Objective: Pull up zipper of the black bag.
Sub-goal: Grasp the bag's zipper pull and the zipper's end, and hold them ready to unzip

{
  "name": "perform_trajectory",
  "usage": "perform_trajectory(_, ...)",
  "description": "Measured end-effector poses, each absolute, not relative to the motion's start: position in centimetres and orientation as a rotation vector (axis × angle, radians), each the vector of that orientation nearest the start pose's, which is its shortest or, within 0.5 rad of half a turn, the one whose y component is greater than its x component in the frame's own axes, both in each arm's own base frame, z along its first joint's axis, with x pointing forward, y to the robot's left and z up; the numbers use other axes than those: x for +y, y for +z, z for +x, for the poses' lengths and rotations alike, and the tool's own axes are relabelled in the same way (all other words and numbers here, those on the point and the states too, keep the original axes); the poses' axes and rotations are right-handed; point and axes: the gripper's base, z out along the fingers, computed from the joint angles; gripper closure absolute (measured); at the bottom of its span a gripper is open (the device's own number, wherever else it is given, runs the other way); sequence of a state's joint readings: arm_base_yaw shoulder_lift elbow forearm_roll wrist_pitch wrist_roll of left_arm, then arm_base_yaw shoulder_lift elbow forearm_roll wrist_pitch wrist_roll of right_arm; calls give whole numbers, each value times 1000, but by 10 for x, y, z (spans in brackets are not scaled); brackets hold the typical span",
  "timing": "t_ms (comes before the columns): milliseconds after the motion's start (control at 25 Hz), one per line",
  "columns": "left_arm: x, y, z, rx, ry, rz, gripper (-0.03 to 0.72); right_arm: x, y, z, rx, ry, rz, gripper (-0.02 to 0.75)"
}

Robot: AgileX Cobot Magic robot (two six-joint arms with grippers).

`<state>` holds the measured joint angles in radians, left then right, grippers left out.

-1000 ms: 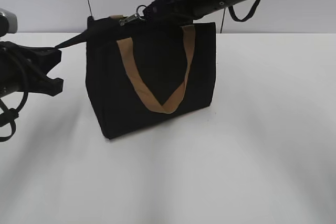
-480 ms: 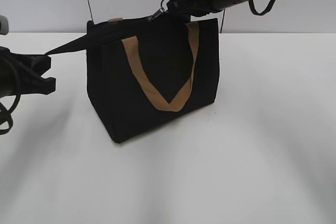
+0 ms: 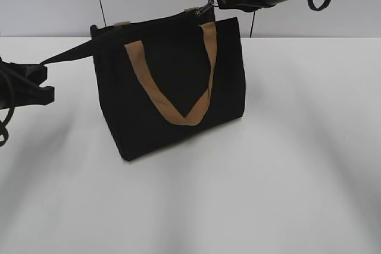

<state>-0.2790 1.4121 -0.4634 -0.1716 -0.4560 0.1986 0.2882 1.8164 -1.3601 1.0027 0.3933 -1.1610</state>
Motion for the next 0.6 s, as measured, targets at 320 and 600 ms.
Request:
perform_trajectory(320,-64,196,249,1960,-77,275,669,143,268,394,2057,427,-689,753)
perform_trajectory(600,-70,196,247,1970,-122,239,317,158,270,385,2048,474,-755,505)
